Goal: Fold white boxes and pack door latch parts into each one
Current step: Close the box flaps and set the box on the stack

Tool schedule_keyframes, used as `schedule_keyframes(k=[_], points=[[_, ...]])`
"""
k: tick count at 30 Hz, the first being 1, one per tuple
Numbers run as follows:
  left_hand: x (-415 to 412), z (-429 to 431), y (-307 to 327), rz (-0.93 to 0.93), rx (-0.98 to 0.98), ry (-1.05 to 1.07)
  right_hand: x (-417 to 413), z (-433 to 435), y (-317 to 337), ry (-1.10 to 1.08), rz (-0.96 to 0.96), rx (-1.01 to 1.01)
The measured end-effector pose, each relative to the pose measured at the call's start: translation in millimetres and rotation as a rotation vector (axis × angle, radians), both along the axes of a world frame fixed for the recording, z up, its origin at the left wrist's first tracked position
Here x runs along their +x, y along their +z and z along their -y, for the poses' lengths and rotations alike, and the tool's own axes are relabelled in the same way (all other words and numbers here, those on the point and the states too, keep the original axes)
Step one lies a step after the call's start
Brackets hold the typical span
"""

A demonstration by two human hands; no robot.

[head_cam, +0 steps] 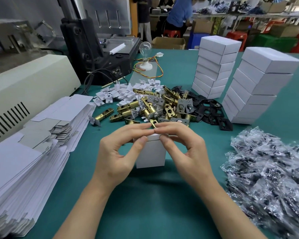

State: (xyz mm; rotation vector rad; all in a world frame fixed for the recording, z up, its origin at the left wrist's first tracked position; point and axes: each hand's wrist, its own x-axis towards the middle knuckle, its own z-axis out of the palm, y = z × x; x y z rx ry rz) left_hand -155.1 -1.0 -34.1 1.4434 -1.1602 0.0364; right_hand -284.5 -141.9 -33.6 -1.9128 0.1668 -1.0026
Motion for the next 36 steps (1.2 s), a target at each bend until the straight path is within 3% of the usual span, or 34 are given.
schedule_keyframes(k=[13,22,27,30,33,36], points=[[3,3,-7,0.022,-0.037,0.014,-2,7,-6,-0.160,0.016,-0.346],[6,2,-10,-0.020,0.044,-0.009,-2,7,-10,-0.204,-0.031,-0.317],[5,8,-15,-0.155,0.010,0.122,-3,-10,-13,-0.194,-0.273,-0.321],[5,11,-18,-0.431,-0.029,0.190,3,-34,-17,-0.288,-0.465,-0.468],[0,14,-15,-0.640,-0.096,0.078,7,-40,-7,-0.364,-0.457,-0.508],[-3,16,-9,-0.792,-0.163,-0.024,-2,-23,29,-0.390,-0.361,-0.380]])
